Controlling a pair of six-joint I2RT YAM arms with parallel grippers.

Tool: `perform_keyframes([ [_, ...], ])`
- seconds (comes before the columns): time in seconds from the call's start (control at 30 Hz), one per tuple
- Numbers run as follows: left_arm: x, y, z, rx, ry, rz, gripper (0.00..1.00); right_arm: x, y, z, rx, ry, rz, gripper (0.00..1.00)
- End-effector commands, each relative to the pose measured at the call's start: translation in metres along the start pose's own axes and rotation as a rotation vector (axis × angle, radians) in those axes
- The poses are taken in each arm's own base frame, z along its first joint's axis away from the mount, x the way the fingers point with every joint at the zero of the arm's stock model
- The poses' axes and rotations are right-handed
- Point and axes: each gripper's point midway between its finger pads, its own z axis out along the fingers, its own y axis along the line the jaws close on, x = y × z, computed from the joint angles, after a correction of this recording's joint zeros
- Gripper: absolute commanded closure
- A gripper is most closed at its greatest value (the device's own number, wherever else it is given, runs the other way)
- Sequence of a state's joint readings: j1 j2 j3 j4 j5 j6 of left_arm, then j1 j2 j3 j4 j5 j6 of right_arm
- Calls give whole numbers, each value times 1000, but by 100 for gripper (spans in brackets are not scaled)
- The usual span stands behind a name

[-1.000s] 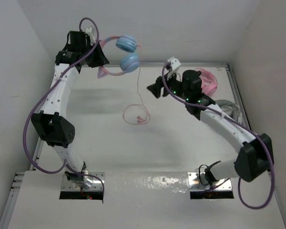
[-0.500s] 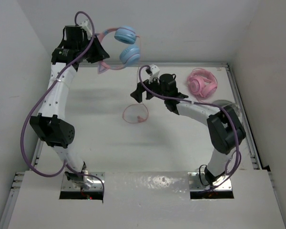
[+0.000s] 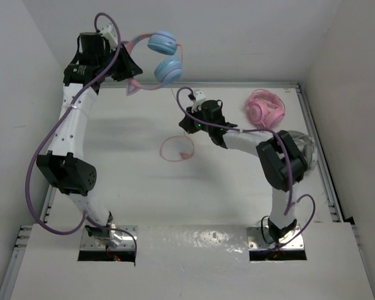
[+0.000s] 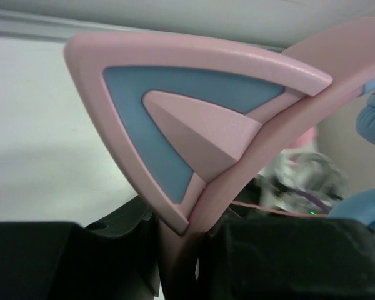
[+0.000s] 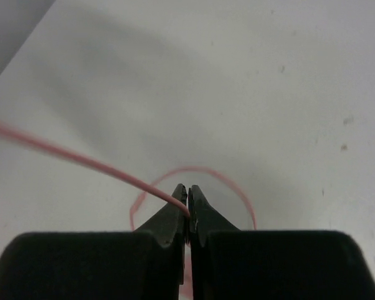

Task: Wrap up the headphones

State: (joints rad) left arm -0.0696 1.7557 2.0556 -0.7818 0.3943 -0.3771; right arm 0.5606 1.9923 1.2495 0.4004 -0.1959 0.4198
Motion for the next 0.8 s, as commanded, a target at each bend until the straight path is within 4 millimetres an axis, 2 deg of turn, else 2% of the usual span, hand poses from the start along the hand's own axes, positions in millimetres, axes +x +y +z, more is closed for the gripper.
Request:
perform_keyframes([
  [0.0, -40, 31, -20, -164, -173, 199, 100, -35, 27, -53, -50, -64, -89, 100],
  [0.03, -42, 42, -19, -215, -180, 238, 100, -35, 34, -78, -48, -12, -120, 100],
  [0.1, -48, 67, -14, -314, -188, 360, 100, -30, 43, -103, -99, 83, -258, 100],
  [0.13, -45, 77, -9, -344, -177, 375, 100, -30, 51, -128, -116, 185, -289, 100],
  [0.2, -45, 92, 1, -382, -150, 479, 100, -37, 56, -155, -124, 269, -380, 100],
  [0.23, -40, 93, 13, -382, -128, 516, 100, -50, 53, -176, -85, 326, -444, 100],
  [0.27, -38, 99, 16, -417, -118, 553, 100, -63, 51, -187, -53, 330, -480, 100],
  [0.3, -35, 98, 22, -452, -100, 647, 100, -85, 46, -204, 13, 337, -538, 100],
  [0.37, -22, 104, 34, -495, -50, 781, 100, -110, 44, -218, 70, 316, -581, 100],
  [0.4, -11, 87, 44, -465, -35, 848, 100, -134, 45, -227, 106, 271, -615, 100],
  [0.43, 4, 84, 52, -453, 0, 891, 100, -145, 47, -229, 116, 245, -631, 100],
  [0.47, 10, 81, 56, -458, 16, 946, 100, -155, 48, -231, 126, 219, -646, 100],
  [0.53, 28, 63, 70, -411, 30, 982, 100, -187, 54, -237, 150, 127, -690, 100],
  [0.57, 34, 57, 74, -378, 37, 980, 100, -196, 56, -238, 156, 99, -695, 100],
  [0.6, 44, 47, 78, -345, 57, 988, 100, -215, 60, -240, 168, 40, -722, 100],
  [0.63, 49, 40, 80, -312, 69, 988, 100, -223, 60, -241, 184, 13, -733, 100],
  [0.7, 66, 13, 79, -187, 85, 1001, 100, -241, 57, -240, 227, -51, -767, 100],
  [0.73, 80, 6, 81, -136, 111, 1022, 100, -248, 52, -241, 266, -66, -791, 100],
  [0.77, 82, -2, 79, -121, 109, 1045, 100, -254, 49, -239, 289, -89, -791, 100],
])
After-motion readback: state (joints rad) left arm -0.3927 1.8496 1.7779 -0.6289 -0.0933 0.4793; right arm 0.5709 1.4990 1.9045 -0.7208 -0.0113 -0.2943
